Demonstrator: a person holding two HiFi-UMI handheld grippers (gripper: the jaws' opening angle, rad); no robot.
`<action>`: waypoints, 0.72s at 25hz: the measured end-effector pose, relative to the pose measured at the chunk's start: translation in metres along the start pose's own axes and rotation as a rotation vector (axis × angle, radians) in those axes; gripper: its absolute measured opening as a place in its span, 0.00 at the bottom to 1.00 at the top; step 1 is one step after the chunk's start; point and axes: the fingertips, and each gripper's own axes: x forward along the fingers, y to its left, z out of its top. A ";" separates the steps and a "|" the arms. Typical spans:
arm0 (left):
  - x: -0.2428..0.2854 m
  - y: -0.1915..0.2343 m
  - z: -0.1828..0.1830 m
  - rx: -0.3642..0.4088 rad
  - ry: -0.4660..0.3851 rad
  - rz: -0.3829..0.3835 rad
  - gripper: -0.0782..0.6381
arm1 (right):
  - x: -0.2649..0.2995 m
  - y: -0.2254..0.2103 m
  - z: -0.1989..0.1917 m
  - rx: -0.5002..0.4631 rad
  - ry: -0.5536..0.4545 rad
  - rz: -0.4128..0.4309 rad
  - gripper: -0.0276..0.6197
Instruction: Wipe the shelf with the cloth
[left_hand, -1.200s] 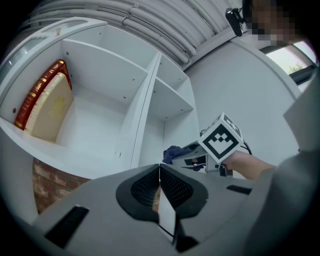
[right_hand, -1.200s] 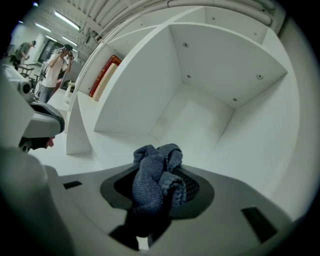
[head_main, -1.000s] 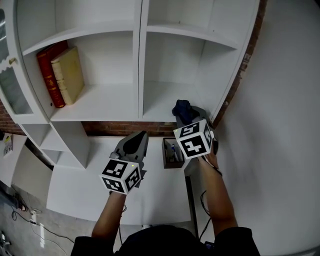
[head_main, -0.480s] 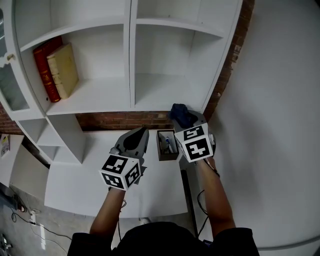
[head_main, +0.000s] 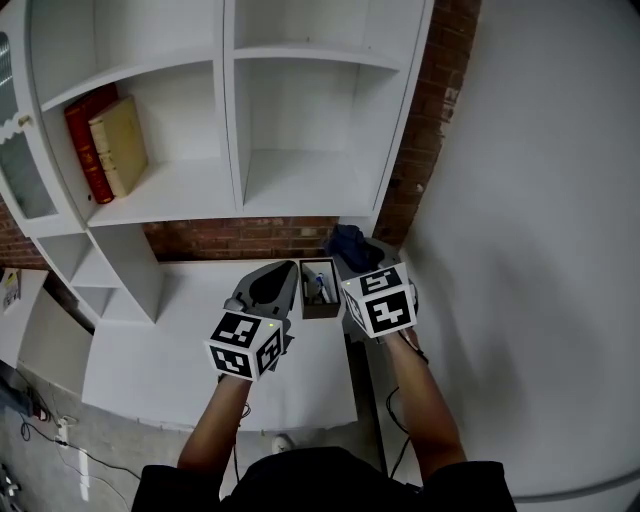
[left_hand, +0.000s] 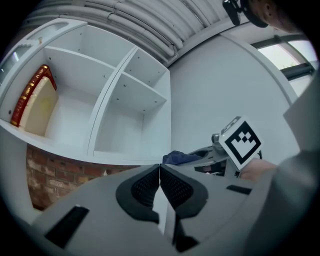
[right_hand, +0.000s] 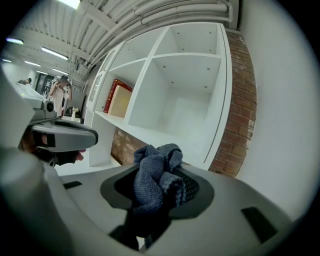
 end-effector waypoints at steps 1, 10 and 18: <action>0.000 -0.006 0.000 0.001 0.001 0.003 0.13 | -0.006 -0.001 -0.002 0.003 -0.005 0.005 0.30; -0.019 -0.051 -0.007 0.018 0.018 0.049 0.13 | -0.056 0.005 -0.016 0.077 -0.095 0.085 0.30; -0.035 -0.091 -0.012 0.031 0.037 0.079 0.13 | -0.098 0.011 -0.030 0.104 -0.131 0.127 0.30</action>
